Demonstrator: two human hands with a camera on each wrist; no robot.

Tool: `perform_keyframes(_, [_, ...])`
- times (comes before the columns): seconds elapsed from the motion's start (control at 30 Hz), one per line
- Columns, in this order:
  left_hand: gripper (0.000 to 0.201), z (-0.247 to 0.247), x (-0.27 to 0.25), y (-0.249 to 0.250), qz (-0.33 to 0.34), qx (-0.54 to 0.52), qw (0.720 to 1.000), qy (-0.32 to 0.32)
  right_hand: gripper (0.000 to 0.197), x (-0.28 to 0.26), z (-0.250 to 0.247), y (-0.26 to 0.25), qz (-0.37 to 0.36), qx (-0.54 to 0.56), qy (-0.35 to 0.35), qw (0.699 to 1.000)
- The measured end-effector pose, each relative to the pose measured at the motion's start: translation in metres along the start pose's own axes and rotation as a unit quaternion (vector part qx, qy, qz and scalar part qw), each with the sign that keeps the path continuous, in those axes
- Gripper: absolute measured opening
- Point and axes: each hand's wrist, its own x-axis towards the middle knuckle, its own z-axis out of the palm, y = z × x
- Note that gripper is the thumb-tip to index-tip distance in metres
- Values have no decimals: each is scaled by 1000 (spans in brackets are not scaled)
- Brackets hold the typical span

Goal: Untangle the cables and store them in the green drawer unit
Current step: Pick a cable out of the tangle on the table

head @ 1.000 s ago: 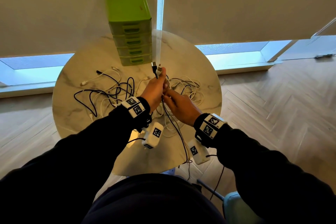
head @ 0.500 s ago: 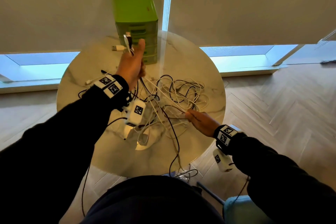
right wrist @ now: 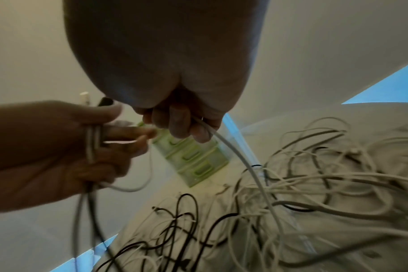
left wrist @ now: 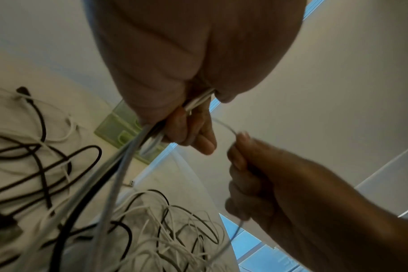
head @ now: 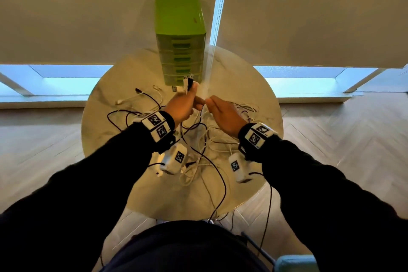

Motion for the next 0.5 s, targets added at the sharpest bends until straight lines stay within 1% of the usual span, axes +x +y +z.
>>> perform_keyframes(0.1, [64,4,3,0,-1,-74,997,25,36,6,12,-17,-32,-28,-54,998])
perform_keyframes(0.17, [59,1,5,3,5,-124,992,39,33,8,16,-22,-43,-26,-66,997])
perform_keyframes(0.27, [51,-5,4,8,29,-165,985,46,27,6,17,-27,-42,6,-81,996])
perform_keyframes(0.3, [50,-6,4,8,36,-172,983,49,28,4,17,-27,-43,13,-91,995])
perform_keyframes(0.37, [51,-8,5,6,45,-194,978,59,35,0,18,-26,-46,16,-106,993])
perform_keyframes(0.43, [50,-10,8,6,50,-240,967,68,39,-4,19,-20,-49,23,-114,992])
perform_keyframes(0.5, [47,-15,10,9,57,-282,955,77,39,-8,22,-9,-53,34,-124,990])
